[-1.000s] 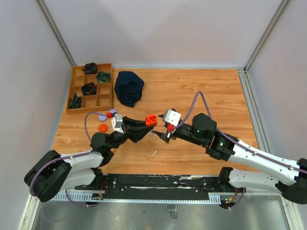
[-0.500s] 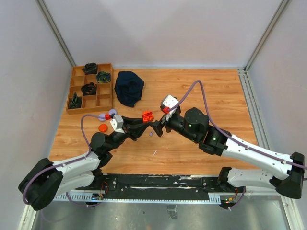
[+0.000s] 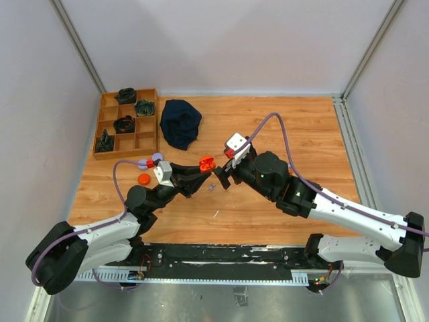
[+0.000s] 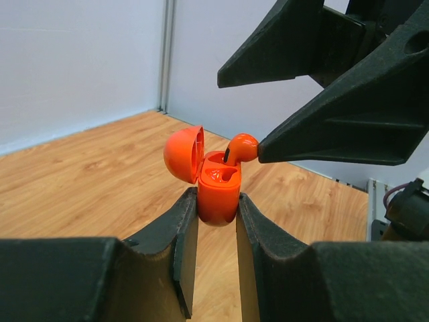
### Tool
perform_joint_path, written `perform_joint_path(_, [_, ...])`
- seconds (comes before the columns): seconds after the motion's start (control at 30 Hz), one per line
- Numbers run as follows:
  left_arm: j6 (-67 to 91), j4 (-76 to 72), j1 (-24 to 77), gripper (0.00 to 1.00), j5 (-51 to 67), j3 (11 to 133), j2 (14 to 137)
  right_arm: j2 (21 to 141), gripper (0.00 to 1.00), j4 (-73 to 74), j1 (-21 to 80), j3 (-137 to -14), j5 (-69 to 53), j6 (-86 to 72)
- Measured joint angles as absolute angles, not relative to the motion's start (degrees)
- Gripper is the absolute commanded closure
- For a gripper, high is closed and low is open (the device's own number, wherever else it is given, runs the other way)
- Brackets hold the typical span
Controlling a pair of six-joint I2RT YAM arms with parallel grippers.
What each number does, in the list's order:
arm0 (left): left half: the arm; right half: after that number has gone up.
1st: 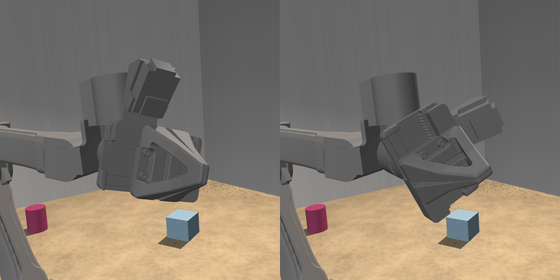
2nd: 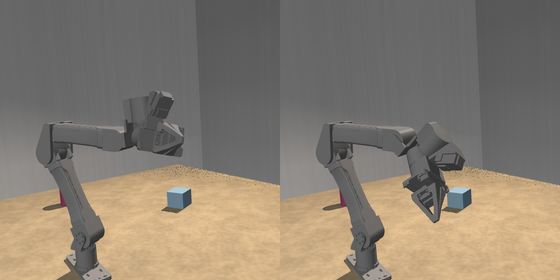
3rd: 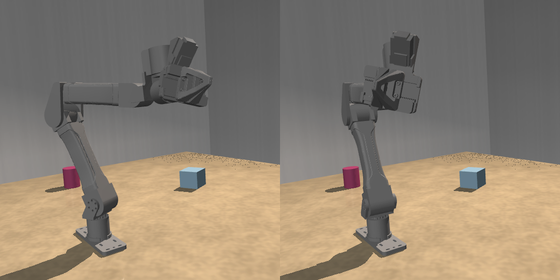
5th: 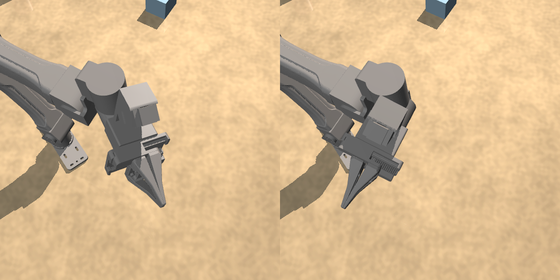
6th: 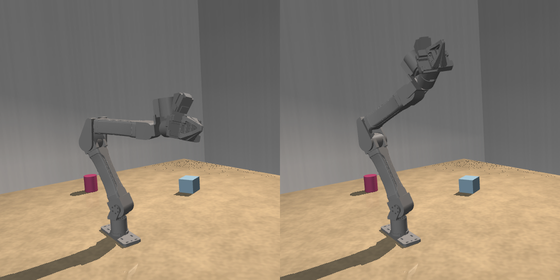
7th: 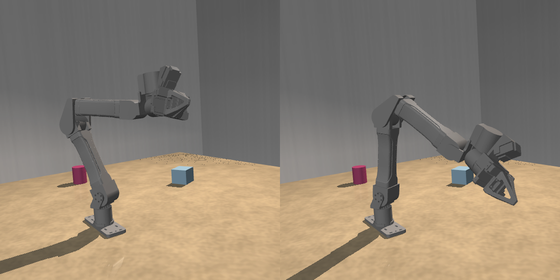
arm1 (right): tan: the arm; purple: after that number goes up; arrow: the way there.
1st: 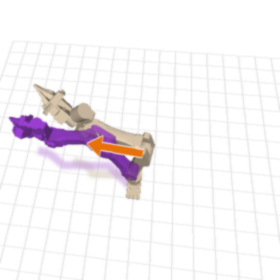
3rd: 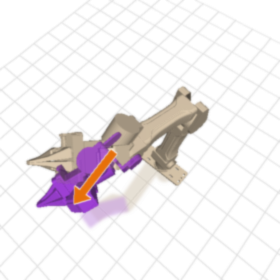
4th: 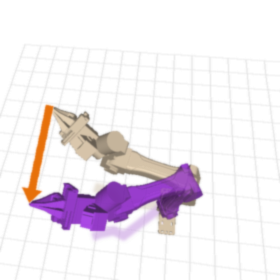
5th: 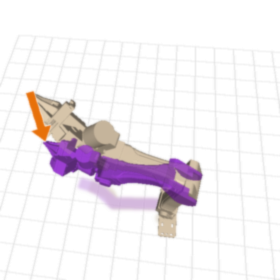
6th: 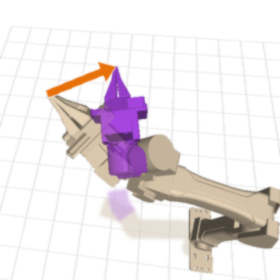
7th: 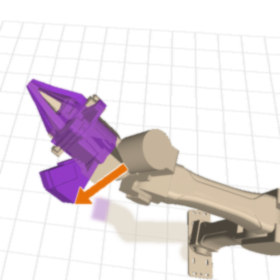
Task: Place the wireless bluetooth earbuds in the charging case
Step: Place the earbud in the charging case.
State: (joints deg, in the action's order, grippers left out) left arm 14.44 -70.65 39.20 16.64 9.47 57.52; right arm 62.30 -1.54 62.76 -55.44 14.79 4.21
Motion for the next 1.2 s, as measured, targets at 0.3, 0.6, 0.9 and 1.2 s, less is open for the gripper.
perform_joint_path(0.3, [15.4,-71.8,39.2,1.00,18.8,9.5,57.5,60.9,0.17,-0.6,62.7,-54.8,17.5,5.8])
perform_joint_path(0.6, [15.7,-72.4,39.2,1.00,20.0,9.5,57.6,60.5,0.16,2.1,61.9,-54.7,17.0,6.4])
perform_joint_path(0.9, [14.8,-72.7,39.2,1.00,17.9,6.4,58.5,59.9,0.17,11.5,52.5,-54.7,14.7,4.4])
perform_joint_path(1.2, [11.6,-72.7,39.2,1.00,15.0,3.7,58.6,62.0,0.22,21.6,38.3,-54.2,11.7,-1.6])
